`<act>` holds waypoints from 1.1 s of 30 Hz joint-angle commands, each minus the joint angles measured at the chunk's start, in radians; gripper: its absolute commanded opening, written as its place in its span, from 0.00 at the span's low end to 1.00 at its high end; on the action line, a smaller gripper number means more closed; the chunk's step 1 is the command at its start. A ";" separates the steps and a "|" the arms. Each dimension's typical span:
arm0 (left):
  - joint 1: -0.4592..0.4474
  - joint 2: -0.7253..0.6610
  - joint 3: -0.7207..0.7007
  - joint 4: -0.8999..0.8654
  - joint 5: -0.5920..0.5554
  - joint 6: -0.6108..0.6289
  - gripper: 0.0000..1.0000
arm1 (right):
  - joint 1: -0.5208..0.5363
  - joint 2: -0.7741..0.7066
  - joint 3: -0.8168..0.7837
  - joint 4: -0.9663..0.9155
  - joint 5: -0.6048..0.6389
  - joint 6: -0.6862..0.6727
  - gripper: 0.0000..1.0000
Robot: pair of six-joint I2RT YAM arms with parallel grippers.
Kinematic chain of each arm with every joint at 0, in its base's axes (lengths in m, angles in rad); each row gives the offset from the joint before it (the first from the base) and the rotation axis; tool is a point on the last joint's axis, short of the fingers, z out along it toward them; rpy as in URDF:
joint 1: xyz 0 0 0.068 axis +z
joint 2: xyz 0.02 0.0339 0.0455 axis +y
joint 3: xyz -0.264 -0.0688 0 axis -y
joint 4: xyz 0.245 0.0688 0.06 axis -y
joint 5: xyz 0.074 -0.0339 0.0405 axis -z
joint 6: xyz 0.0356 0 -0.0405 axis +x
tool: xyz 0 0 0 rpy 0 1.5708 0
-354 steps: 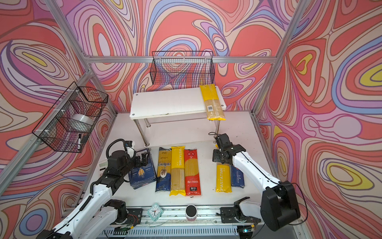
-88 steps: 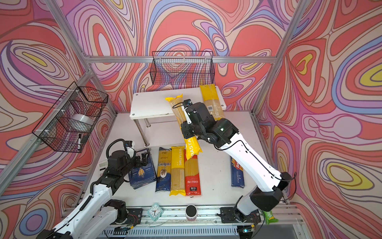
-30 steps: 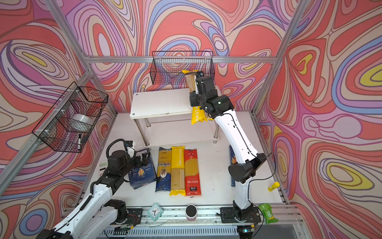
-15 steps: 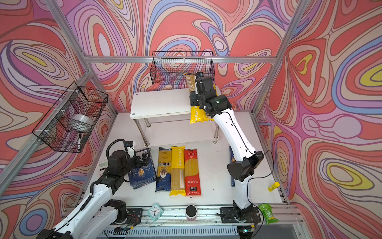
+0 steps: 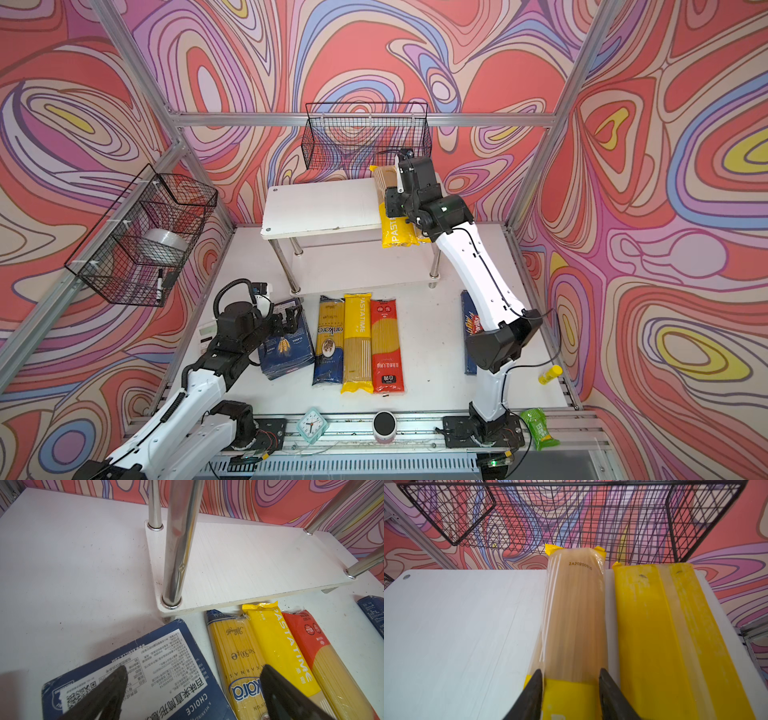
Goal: Arrange pasta packages on shelves
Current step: Place the pasta bag on the shelf.
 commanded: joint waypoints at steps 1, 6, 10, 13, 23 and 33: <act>-0.008 0.002 -0.011 0.019 0.007 0.005 1.00 | -0.006 -0.030 0.012 0.012 -0.001 0.004 0.47; -0.008 0.003 -0.011 0.019 0.006 0.005 1.00 | -0.006 -0.068 0.041 -0.005 -0.062 -0.010 0.48; -0.007 0.002 -0.011 0.019 0.006 0.004 1.00 | -0.006 -0.155 -0.031 0.007 -0.154 -0.015 0.48; -0.008 0.003 -0.011 0.019 0.004 0.004 1.00 | -0.006 -0.217 -0.127 0.042 -0.219 0.002 0.48; -0.008 0.004 -0.011 0.018 0.002 0.004 1.00 | -0.004 -0.184 -0.197 0.087 -0.270 0.031 0.48; -0.008 0.004 -0.011 0.018 0.000 0.002 1.00 | -0.004 -0.123 -0.228 0.075 -0.267 0.050 0.49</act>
